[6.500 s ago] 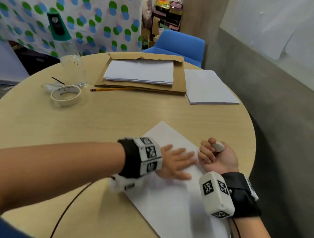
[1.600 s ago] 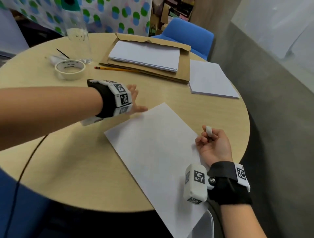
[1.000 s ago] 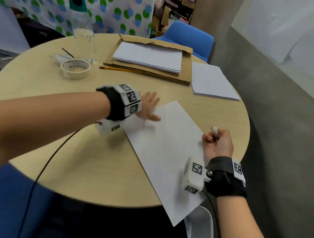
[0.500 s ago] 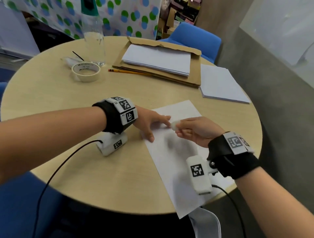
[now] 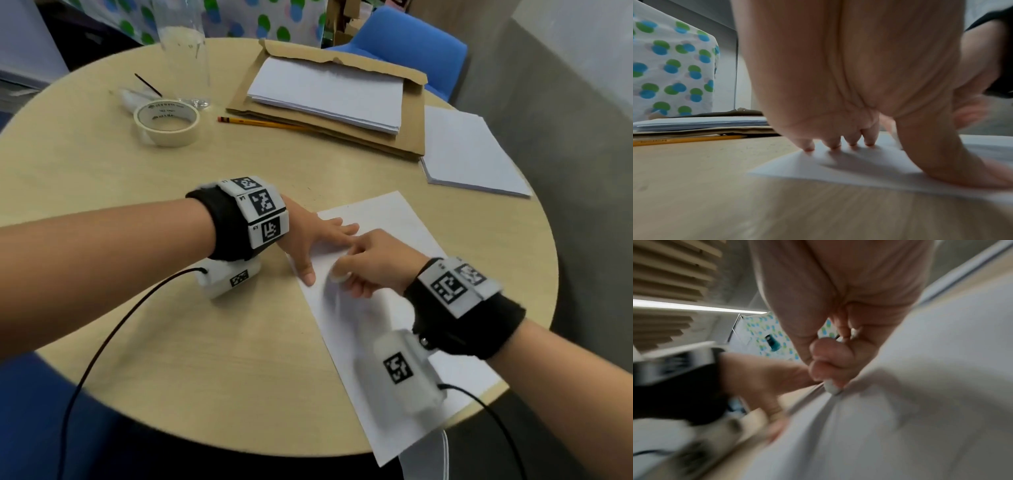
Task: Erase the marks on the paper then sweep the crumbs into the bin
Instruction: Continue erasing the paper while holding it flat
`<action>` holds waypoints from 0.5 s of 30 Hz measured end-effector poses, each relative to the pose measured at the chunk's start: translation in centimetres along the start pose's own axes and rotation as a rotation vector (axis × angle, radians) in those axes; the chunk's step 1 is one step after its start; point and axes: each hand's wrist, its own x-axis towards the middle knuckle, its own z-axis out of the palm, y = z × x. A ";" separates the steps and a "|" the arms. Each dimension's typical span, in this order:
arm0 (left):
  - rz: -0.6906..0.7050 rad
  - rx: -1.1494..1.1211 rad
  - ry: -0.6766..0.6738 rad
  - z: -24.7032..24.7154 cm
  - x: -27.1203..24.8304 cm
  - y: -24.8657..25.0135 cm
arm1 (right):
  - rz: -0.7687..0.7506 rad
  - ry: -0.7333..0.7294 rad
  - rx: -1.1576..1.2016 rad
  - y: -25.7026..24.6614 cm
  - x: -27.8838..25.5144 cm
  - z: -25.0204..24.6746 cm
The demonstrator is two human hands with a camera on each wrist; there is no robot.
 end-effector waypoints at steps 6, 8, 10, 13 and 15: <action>-0.011 0.042 0.006 0.0 -0.3 0.0 | -0.015 0.035 0.064 0.1 -0.6 0.7; -0.016 0.051 -0.002 -0.1 -0.3 0.2 | -0.018 -0.064 0.042 -0.3 -1.1 1.6; -0.011 0.050 -0.008 -0.1 -0.4 0.3 | 0.008 -0.034 0.072 -0.3 -0.5 0.5; -0.011 0.045 -0.001 -0.1 -0.5 0.4 | 0.045 0.110 0.173 -0.2 0.2 -1.4; -0.014 0.062 -0.008 -0.2 -0.5 0.4 | 0.008 0.061 0.108 -0.2 -0.1 -0.2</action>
